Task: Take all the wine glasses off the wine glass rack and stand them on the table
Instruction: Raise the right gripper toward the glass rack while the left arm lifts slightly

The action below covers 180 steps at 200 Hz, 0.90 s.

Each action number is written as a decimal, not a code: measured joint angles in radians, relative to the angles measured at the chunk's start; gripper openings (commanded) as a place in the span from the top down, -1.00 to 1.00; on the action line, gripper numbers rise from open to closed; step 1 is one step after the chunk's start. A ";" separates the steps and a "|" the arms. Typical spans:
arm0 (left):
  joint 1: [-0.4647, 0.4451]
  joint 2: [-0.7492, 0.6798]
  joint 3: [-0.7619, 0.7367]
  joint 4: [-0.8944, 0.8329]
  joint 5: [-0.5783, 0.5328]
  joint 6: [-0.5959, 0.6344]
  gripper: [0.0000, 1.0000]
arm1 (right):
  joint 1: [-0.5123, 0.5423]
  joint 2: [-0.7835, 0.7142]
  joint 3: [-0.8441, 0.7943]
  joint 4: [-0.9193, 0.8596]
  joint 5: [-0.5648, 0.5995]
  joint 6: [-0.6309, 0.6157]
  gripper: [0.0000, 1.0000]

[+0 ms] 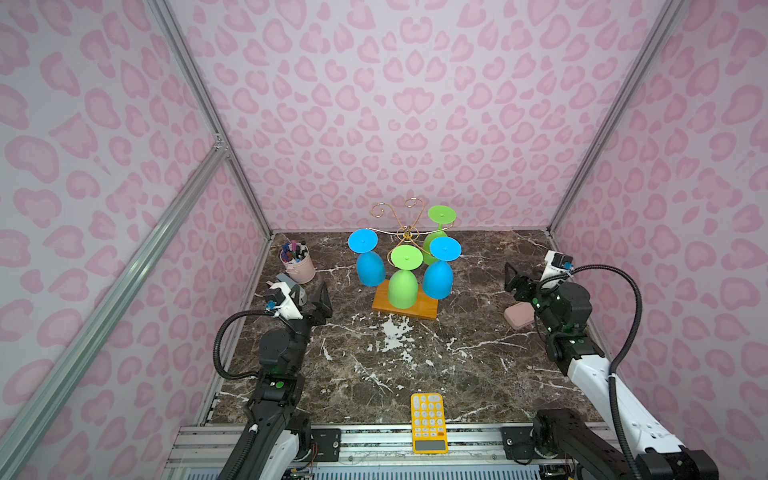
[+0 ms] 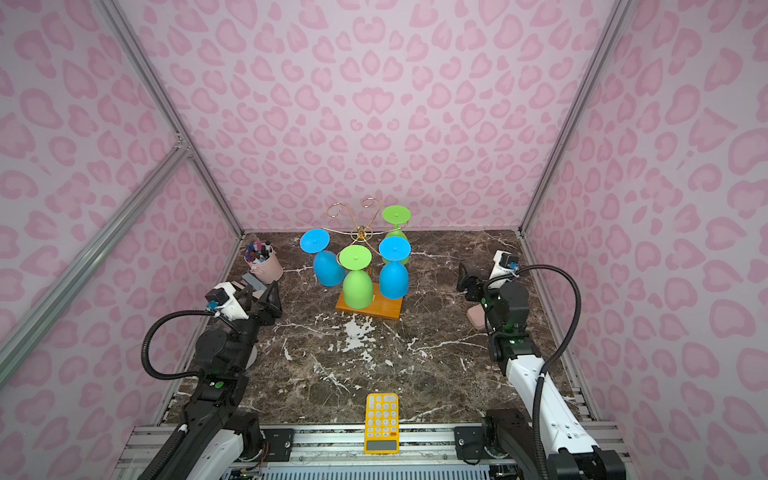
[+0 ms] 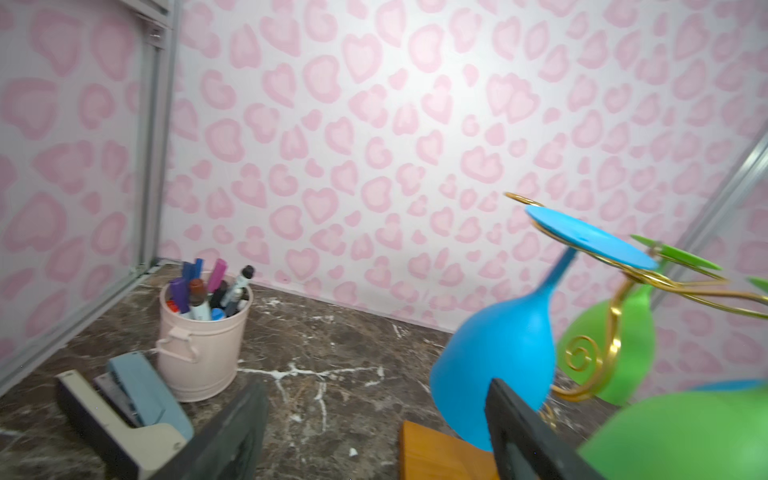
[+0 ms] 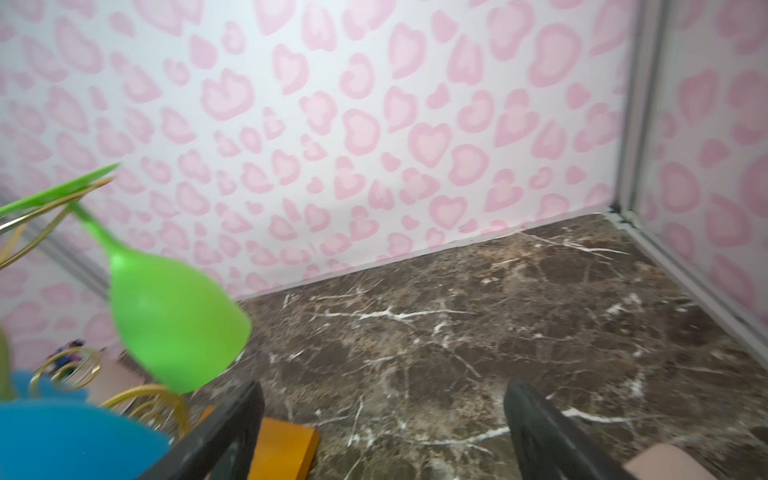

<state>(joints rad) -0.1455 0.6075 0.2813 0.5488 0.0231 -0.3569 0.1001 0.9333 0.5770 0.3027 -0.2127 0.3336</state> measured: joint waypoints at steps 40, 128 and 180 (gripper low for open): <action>-0.083 -0.043 0.000 -0.040 0.072 0.034 -0.56 | 0.245 -0.045 0.032 -0.123 0.013 -0.143 -0.86; -0.145 0.054 0.049 -0.055 0.150 0.092 -0.60 | 0.401 0.021 0.077 -0.090 0.029 -0.168 -0.82; -0.146 0.022 0.055 -0.066 0.147 0.108 -0.69 | 0.415 0.085 0.127 -0.029 0.029 -0.165 -0.80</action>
<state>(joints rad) -0.2913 0.6292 0.3359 0.4828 0.1703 -0.2493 0.5152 1.0187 0.7040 0.2733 -0.1833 0.1684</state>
